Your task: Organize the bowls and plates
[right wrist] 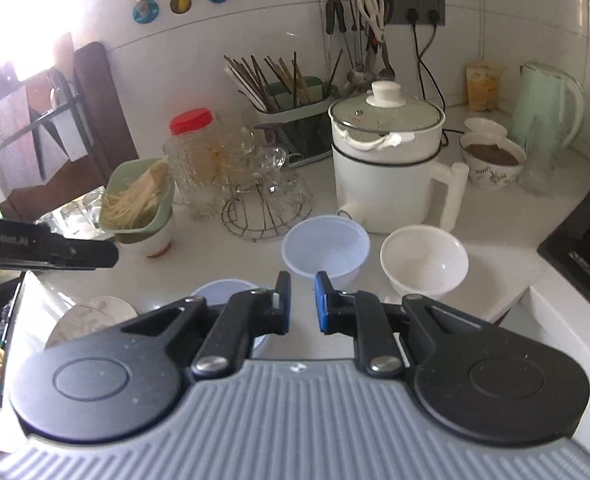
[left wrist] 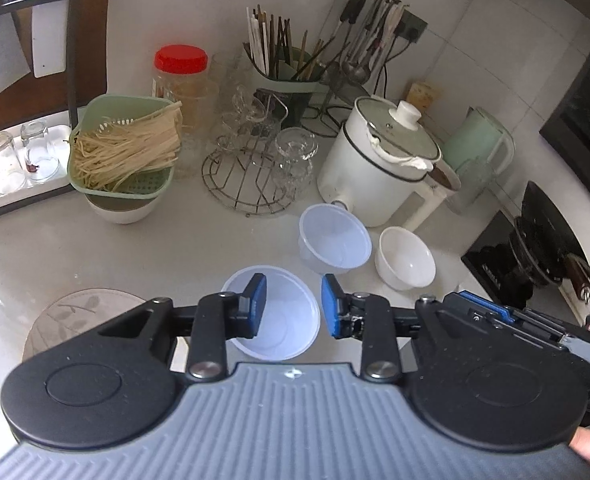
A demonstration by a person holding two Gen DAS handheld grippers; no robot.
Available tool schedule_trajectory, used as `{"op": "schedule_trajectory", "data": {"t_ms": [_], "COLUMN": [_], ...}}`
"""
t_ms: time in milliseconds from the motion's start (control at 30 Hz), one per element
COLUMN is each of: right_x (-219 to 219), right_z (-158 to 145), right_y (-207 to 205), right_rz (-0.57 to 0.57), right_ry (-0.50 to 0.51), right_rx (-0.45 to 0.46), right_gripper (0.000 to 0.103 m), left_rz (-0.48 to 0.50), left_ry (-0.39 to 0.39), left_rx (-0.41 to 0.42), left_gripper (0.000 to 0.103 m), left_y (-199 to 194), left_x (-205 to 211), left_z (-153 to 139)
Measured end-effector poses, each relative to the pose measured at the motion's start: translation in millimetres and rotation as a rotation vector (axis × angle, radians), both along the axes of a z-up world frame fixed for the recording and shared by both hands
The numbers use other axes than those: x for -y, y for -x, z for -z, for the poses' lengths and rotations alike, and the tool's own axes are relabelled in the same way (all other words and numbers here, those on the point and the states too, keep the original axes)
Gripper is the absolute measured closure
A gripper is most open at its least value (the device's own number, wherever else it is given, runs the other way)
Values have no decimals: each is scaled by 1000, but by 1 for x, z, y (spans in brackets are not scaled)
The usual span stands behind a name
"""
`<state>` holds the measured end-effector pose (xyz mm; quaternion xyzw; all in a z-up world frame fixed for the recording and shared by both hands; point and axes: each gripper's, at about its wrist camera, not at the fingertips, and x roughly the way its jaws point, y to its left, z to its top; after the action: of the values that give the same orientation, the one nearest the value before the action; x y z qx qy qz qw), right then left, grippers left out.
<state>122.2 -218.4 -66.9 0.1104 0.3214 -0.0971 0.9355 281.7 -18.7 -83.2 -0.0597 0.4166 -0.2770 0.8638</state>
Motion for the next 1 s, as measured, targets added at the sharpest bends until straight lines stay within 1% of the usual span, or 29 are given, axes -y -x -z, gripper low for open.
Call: {"op": "schedule_trajectory", "data": {"t_ms": [100,200,300,333,367,400,433,467,533,600,767,900,1000], "right_x": [-7,-9,-11,-11,-10,-10,-8,-7,-4,0,13,29,43], "right_z": [2,6,10,12,14,14,15,16,17,17,24,35,45], "right_y": [3,7,10,10,10,10,11,11,7,2,-14,-29,-41], "right_rz": [23,56,81,88,95,104,114,125,133,140,160,183,193], "right_ry": [8,-25,-14,-9,-14,-21,-28,-33,-41,-50,-76,-126,-159], "right_rx": [-14,-33,-53,-60,-65,-63,-56,-52,-53,-47,-47,-66,-78], "right_gripper": [86,86,86,81,72,50,30,23,22,22,22,22,23], "left_rz": [25,52,79,83,85,87,90,91,93,96,118,136,139], "left_ry": [-3,-17,-32,-38,-43,-45,-43,-45,-52,-53,-70,-84,-85], "left_rx": [-14,-31,-41,-42,-46,-51,-53,-53,-49,-49,-58,-71,-97], "left_gripper": [63,59,55,54,53,51,49,47,43,42,42,42,42], "left_y": [-4,-8,-13,-15,-18,-21,-23,-26,-32,-38,-59,-78,-95], "left_x": [-4,-6,-6,-5,-4,-3,-2,-1,2,6,22,41,56], "left_z": [5,11,16,18,19,20,20,20,20,20,26,35,45]}}
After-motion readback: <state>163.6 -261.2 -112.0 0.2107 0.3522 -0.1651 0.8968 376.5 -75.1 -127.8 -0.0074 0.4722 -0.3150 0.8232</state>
